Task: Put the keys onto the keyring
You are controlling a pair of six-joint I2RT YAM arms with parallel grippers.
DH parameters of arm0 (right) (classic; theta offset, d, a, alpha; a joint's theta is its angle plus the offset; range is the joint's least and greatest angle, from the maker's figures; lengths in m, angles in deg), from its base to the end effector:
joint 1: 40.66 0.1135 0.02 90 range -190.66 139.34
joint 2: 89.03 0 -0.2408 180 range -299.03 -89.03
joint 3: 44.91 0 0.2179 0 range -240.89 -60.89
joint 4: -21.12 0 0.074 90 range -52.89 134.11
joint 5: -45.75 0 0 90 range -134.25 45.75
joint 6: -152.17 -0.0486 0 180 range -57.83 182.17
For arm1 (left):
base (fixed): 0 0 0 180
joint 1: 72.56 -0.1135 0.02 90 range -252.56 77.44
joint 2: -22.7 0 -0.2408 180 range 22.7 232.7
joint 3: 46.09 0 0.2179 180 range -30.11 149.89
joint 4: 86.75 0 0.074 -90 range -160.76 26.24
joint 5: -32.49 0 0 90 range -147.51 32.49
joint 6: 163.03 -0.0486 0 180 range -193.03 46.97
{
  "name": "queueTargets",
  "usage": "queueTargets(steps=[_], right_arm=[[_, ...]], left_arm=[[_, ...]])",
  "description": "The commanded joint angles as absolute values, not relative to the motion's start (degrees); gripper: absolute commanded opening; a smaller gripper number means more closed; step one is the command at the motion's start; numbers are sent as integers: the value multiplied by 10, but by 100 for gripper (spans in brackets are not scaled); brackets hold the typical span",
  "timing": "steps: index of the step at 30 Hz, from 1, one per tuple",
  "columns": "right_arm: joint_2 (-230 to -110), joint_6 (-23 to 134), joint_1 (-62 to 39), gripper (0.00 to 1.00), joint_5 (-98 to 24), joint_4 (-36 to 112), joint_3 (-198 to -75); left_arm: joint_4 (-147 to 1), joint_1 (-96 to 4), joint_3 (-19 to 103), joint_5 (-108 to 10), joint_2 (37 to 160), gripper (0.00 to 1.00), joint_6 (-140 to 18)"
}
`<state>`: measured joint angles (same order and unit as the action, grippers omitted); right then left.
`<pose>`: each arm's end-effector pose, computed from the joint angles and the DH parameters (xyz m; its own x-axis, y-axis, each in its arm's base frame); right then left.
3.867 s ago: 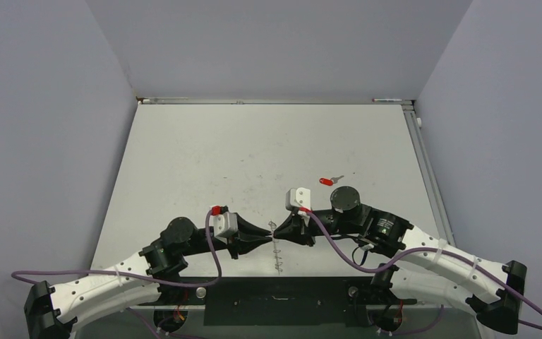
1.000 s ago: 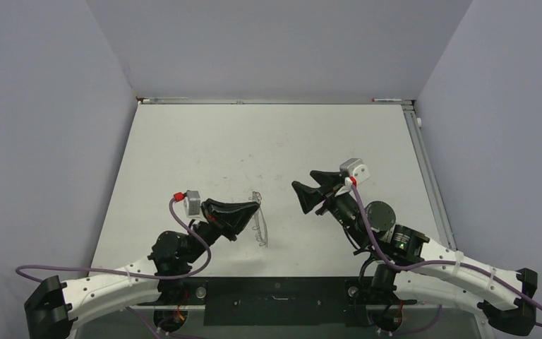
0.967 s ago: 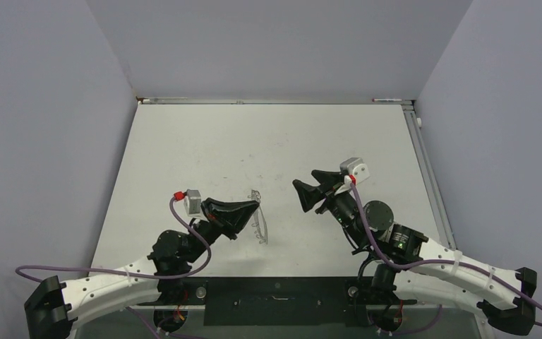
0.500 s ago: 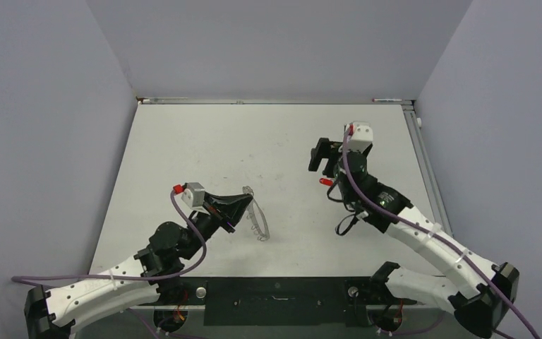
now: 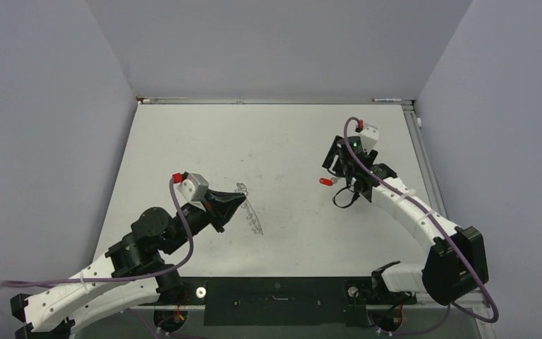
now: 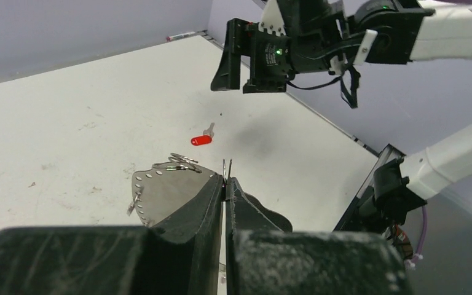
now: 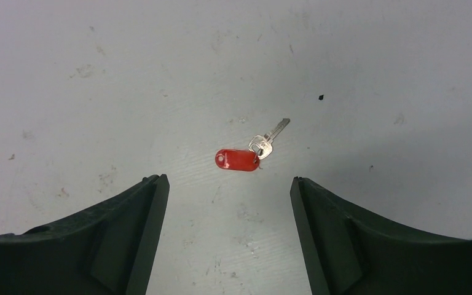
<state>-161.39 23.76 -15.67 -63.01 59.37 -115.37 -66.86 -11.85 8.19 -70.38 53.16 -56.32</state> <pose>0.2391 0.0942 0.2584 -0.5680 0.3843 -0.7278 0.2242 0.9231 0.3124 0.0744 -0.1106 0.3319 -0.1811 -0.2501 -0.9511 0.7199 0.6252 -0.3015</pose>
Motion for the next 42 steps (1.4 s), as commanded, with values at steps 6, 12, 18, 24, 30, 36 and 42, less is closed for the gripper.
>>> queueTargets(steps=[6,12,18,24,30,36,42], right_arm=[[-1709,191,-187,67,-600,536,-1129],[-1754,190,-195,64,-602,517,-1127],[-1786,188,-200,57,-598,493,-1123],[-1820,190,-200,45,-597,479,-1125],[-1837,194,-200,36,-587,469,-1127],[-1842,198,-200,27,-586,463,-1125],[-1847,201,-200,26,-587,457,-1121]], left_arm=[[-608,-144,76,-647,499,0,-624],[-598,-180,75,-635,501,0,-632],[-600,-234,75,-595,514,0,-623],[-604,-253,70,-579,515,0,-618],[-603,-258,70,-575,517,0,-618],[-606,-263,69,-565,517,0,-615],[-606,-265,69,-559,517,0,-615]])
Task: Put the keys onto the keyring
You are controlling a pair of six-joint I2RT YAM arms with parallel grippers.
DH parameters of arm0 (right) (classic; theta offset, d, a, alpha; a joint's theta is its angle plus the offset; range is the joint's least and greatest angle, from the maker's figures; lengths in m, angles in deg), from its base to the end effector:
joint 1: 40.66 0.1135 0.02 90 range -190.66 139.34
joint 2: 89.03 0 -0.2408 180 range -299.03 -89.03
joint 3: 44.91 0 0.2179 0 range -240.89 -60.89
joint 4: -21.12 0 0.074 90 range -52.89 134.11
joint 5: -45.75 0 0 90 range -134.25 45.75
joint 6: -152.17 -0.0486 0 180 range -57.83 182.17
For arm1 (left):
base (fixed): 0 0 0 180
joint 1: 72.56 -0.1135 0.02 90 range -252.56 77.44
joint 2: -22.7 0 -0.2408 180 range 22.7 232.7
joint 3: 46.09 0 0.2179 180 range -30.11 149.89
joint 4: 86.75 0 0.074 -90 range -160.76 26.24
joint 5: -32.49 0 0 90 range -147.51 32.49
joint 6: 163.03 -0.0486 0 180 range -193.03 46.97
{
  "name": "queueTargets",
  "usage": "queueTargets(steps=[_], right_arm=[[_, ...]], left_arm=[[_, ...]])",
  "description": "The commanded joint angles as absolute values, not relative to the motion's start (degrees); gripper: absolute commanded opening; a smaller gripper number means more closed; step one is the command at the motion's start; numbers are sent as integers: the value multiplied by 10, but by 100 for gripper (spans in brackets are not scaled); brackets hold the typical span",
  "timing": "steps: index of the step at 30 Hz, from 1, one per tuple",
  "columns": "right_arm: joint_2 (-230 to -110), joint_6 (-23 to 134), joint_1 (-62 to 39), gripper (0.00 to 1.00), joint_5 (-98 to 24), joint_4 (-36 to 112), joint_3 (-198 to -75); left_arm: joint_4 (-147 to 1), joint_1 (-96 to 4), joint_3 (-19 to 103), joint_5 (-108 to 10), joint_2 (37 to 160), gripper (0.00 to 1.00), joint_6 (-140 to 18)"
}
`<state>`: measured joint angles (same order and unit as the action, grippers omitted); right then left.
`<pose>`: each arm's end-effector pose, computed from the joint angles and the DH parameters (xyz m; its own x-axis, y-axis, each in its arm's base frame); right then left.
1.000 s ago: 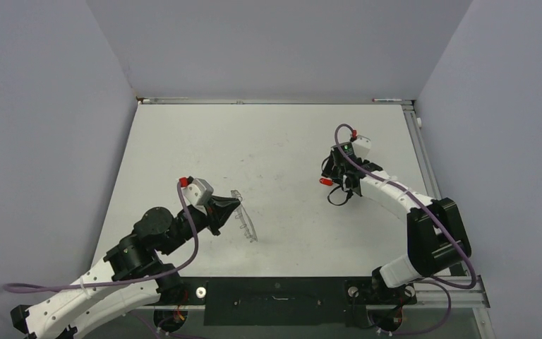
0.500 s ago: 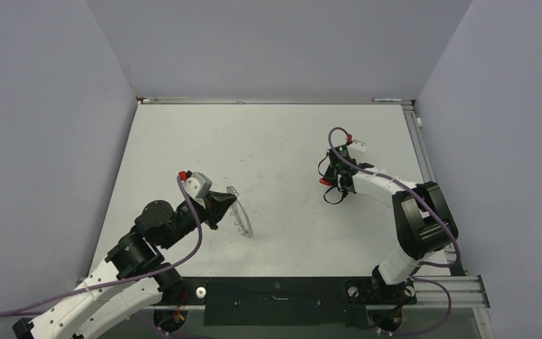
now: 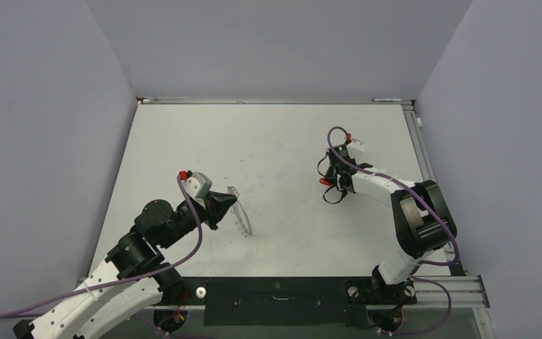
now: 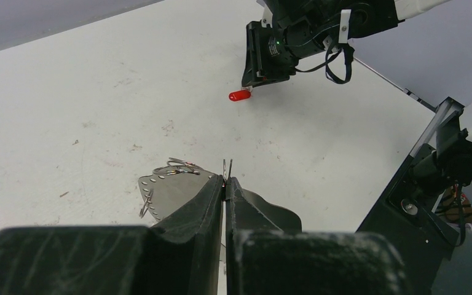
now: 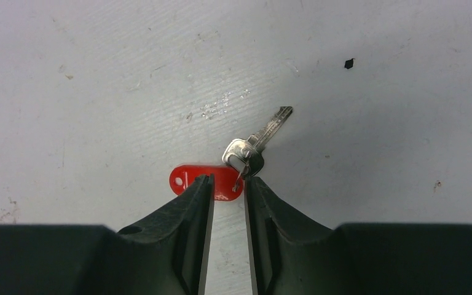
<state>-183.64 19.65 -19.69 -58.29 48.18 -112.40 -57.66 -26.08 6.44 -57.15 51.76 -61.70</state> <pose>0.2883 0.0979 0.1560 -0.7031 0.4327 -0.5643 0.3535 0.9012 0.2505 0.0903 -0.0955 0.3052 -0.2094 -0.0648 -0.9757 0.7020 0.6847 -0.1961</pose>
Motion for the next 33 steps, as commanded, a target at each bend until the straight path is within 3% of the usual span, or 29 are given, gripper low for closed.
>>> queueTargets(steps=[1,9,19,33], right_arm=[[-1848,202,-200,26,-587,455,-1122],[-1857,212,-201,21,-591,446,-1119],[-1851,218,-202,6,-593,447,-1119],[-1788,331,-188,5,-532,412,-1103]], left_arm=[[-607,-264,68,-558,517,0,-615],[-607,-267,68,-554,518,0,-614],[-609,-272,67,-547,519,0,-612],[-614,-278,66,-538,517,0,-609]])
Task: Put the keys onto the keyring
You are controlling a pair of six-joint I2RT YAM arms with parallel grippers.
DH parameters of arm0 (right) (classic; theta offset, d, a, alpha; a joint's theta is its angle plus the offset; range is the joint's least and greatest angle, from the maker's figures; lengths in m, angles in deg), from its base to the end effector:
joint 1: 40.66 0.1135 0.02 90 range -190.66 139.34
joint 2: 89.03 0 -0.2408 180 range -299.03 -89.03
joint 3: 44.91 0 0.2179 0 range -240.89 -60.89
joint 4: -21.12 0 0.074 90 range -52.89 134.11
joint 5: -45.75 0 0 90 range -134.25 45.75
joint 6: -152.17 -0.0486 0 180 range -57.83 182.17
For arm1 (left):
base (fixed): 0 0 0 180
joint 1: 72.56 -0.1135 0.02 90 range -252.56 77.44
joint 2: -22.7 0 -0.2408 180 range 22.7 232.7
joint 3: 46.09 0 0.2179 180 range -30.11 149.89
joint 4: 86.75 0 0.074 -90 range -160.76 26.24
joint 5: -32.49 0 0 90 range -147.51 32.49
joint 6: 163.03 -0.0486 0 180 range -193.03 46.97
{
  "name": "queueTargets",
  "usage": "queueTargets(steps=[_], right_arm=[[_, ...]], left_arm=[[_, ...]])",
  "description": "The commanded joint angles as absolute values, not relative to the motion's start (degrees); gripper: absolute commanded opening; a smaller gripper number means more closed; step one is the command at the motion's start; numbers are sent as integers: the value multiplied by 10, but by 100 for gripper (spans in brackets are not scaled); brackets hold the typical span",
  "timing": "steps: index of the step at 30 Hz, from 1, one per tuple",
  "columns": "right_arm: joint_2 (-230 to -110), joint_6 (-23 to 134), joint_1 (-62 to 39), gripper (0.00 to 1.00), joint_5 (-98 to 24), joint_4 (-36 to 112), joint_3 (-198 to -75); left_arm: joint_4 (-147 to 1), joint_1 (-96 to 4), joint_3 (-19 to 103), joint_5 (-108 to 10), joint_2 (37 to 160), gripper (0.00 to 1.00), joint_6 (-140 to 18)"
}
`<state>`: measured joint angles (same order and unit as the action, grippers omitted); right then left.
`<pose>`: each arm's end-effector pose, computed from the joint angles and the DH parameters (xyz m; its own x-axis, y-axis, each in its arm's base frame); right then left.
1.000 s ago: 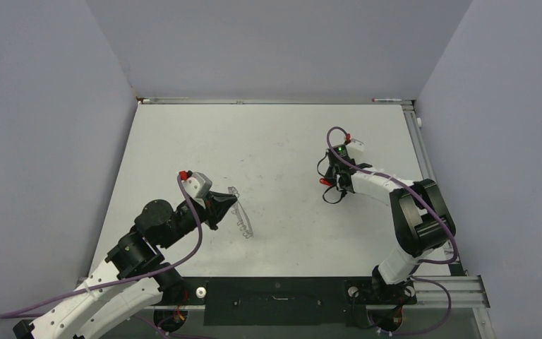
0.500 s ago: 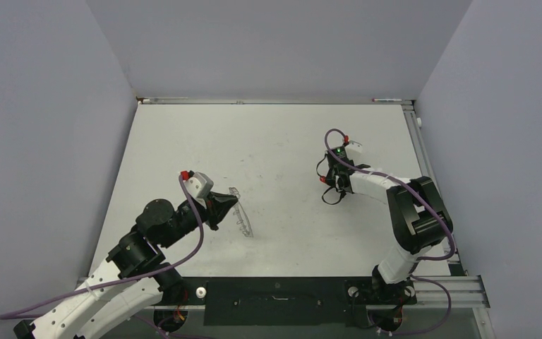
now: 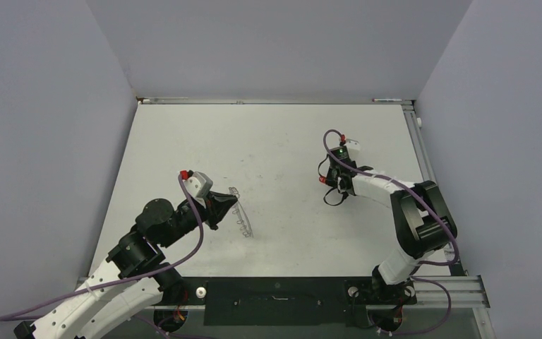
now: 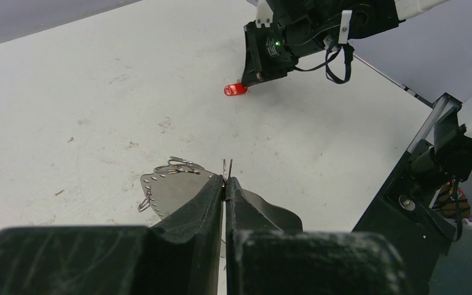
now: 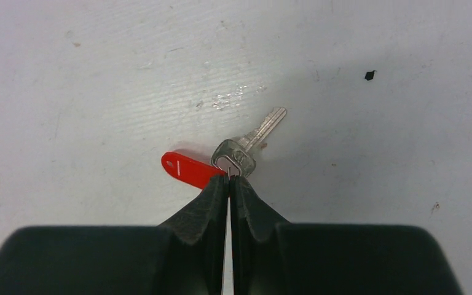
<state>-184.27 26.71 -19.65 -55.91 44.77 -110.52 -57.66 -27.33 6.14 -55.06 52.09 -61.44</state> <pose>0.2874 0.0999 0.1481 -0.7477 0.3214 -0.5810 0.2400 0.9467 0.2149 0.0921 -0.0958 0.3029 -0.2236 -0.0596 -0.9729 0.7087 0.6752 -0.2043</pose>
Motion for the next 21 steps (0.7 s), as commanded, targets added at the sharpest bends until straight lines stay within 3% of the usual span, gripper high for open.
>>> queueTargets(steps=[1,13,21], right_arm=[[-1775,348,-180,5,-522,410,-1102],[-1718,440,-7,5,-376,387,-1049],[-1711,444,48,5,-349,419,-1015]], left_arm=[[-614,-279,65,-536,517,0,-608],[-616,-283,65,-532,506,0,-606],[-617,-283,64,-529,504,0,-605]])
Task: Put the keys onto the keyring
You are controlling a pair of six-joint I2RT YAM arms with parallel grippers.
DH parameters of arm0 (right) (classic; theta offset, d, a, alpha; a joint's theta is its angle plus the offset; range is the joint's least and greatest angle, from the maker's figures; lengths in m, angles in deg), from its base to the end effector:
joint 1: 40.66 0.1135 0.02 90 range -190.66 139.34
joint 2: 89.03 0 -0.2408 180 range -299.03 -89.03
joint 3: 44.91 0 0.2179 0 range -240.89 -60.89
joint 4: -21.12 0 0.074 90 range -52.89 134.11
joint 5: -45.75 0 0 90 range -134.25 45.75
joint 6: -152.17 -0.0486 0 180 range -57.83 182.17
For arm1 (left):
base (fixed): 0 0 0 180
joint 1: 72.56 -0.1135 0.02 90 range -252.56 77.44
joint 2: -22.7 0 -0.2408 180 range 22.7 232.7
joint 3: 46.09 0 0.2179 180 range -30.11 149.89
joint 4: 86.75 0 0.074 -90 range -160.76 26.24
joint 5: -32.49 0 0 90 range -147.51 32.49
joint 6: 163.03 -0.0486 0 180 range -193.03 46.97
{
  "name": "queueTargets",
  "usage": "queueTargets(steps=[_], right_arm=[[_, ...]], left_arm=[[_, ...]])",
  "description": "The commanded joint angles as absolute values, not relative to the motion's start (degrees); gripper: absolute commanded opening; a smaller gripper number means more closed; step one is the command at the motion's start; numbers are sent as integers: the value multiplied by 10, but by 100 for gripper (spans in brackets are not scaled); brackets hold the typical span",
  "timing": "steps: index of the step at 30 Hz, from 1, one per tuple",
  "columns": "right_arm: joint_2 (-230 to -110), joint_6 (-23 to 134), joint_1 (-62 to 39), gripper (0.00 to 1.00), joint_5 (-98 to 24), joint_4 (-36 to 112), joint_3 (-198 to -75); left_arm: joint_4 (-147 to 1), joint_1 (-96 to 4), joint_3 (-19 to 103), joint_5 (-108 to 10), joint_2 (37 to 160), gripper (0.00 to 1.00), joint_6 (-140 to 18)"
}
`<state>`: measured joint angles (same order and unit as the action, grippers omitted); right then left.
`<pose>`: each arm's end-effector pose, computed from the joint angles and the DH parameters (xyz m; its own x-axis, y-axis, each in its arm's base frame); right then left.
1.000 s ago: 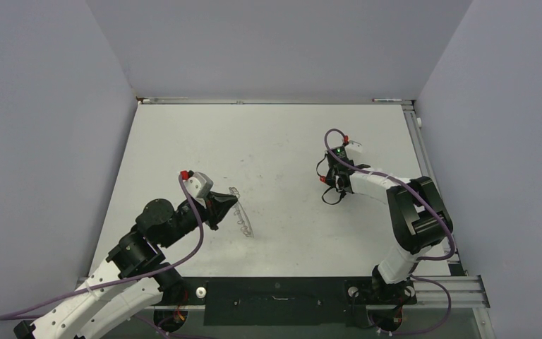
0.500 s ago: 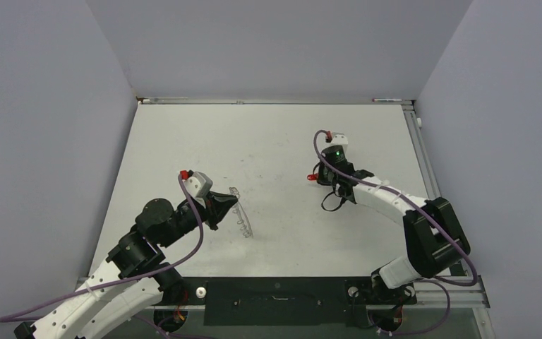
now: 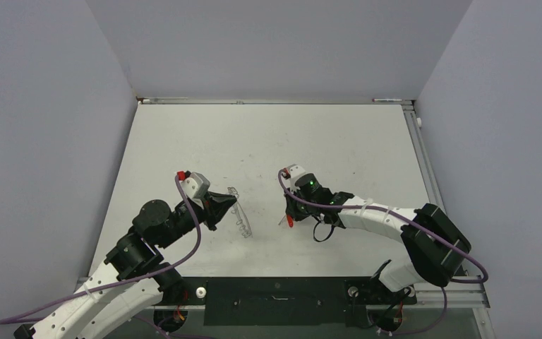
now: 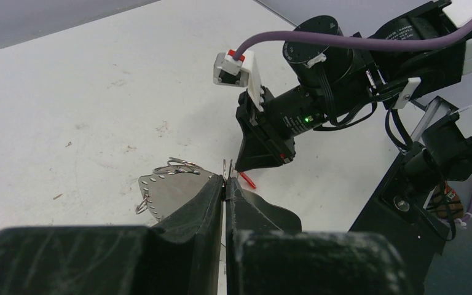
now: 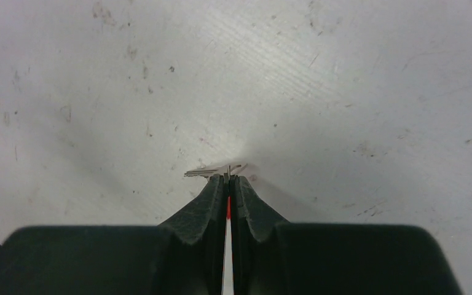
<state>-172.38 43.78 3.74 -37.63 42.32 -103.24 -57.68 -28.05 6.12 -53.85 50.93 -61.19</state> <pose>0.1920 0.1958 0.1722 -0.7267 -0.2731 -0.6303 -0.5508 0.7799 0.2973 0.0898 -0.0926 0.3051 -0.2148 -0.0760 -0.9737 0.7161 0.6657 -0.2099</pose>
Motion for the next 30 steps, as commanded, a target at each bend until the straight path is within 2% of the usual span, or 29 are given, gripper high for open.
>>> queueTargets(steps=[1,16,25,30], right_arm=[[-1710,441,49,5,-347,414,-1010],[-1640,500,84,5,-350,388,-996],[-1708,480,99,5,-387,395,-992],[-1700,457,118,5,-406,401,-984]], left_arm=[[-616,-283,64,-529,504,0,-605],[-616,-286,63,-529,510,0,-604],[-617,-288,61,-528,512,0,-604],[-617,-289,63,-525,513,0,-604]])
